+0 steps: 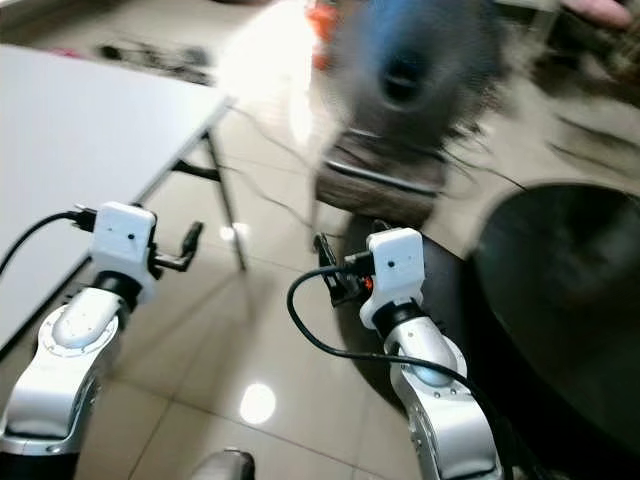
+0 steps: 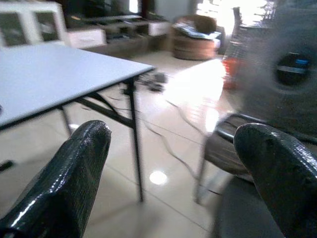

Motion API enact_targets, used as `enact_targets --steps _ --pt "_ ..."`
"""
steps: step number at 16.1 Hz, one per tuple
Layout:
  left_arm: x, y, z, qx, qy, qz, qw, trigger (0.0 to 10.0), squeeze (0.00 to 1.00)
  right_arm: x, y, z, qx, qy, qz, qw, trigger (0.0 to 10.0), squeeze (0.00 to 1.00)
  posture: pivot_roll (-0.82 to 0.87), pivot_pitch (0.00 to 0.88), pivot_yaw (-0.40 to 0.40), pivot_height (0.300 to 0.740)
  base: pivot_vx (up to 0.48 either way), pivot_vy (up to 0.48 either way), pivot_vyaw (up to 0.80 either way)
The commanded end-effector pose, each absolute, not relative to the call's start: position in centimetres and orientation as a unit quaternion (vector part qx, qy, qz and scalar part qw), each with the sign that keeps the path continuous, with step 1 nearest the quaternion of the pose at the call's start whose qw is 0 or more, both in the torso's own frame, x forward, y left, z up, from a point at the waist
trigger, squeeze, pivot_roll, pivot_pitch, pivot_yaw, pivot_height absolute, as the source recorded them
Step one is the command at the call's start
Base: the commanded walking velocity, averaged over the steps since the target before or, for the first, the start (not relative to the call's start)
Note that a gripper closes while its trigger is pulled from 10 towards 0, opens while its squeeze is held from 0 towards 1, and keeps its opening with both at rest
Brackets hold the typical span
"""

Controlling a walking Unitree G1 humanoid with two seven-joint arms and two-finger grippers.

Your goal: Setting the table

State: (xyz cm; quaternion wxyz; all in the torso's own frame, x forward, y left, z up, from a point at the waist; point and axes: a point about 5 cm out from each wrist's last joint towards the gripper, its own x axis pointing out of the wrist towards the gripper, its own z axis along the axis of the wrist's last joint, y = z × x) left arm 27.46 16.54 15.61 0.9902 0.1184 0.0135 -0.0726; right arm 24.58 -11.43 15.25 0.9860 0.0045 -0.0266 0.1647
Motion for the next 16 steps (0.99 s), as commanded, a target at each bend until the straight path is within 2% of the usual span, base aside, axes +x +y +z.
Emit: enact_targets --steps 1,3,5,7,8,10,12,13,14,15,16 --pt "27.5 16.2 16.3 0.117 0.003 -0.087 0.989 10.0 0.00 24.6 -11.6 15.5 0.019 -0.036 0.159 0.986 10.0 0.00 0.13 0.000 0.005 0.740 0.000 0.000 0.80" --pt "27.5 16.0 16.2 0.128 0.007 -0.093 0.987 10.0 0.00 24.7 -11.7 14.7 0.039 -0.024 0.146 0.988 10.0 0.00 0.14 0.000 0.015 0.740 0.000 0.000 0.80" --pt "27.5 14.9 15.8 0.118 0.012 -0.136 0.984 10.0 0.00 25.2 -11.6 15.0 0.052 -0.028 0.132 0.989 10.0 0.00 0.10 0.000 0.040 0.740 0.000 0.000 0.80" --pt "28.2 15.0 14.8 0.117 0.011 -0.118 0.986 10.0 0.00 25.4 -11.8 14.6 0.049 -0.032 0.115 0.992 10.0 0.00 0.05 0.000 0.074 0.740 0.000 0.000 0.80" --pt "28.8 15.2 15.1 0.087 0.005 -0.090 0.992 10.0 0.00 25.1 -11.8 15.3 0.049 -0.043 0.111 0.992 10.0 0.00 0.04 0.000 0.070 0.740 0.000 0.000 0.80" --pt "29.1 14.8 16.0 0.085 -0.021 -0.085 0.992 10.0 0.00 24.7 -12.1 15.7 0.051 -0.050 0.111 0.991 10.0 0.00 0.04 0.000 0.062 0.740 0.000 0.000 0.80" --pt "28.9 14.8 17.0 0.006 -0.028 -0.083 0.996 10.0 0.00 24.9 -12.4 15.9 0.050 -0.052 0.109 0.991 10.0 0.00 0.04 0.000 0.055 0.740 0.000 0.000 0.80" --pt "28.9 15.1 17.4 0.001 -0.040 -0.079 0.996 10.0 0.00 25.2 -12.6 16.5 0.049 -0.061 0.099 0.992 10.0 0.00 0.03 0.000 0.055 0.740 0.000 0.000 0.80" --pt "29.1 15.3 17.3 0.035 -0.042 -0.071 0.996 10.0 0.00 25.5 -12.6 17.0 0.047 -0.068 0.092 0.992 10.0 0.00 0.03 0.000 0.055 0.740 0.000 0.000 0.80" --pt "29.0 15.8 15.5 0.094 -0.008 -0.060 0.994 10.0 0.00 25.4 -12.5 17.3 0.051 -0.069 0.087 0.993 10.0 0.00 0.02 0.000 0.050 0.740 0.000 0.000 0.80" --pt "28.7 15.9 15.1 0.097 -0.005 -0.059 0.993 10.0 0.00 25.3 -12.4 17.1 0.047 -0.064 0.087 0.993 10.0 0.00 0.02 0.000 0.044 0.740 0.000 0.000 0.80"
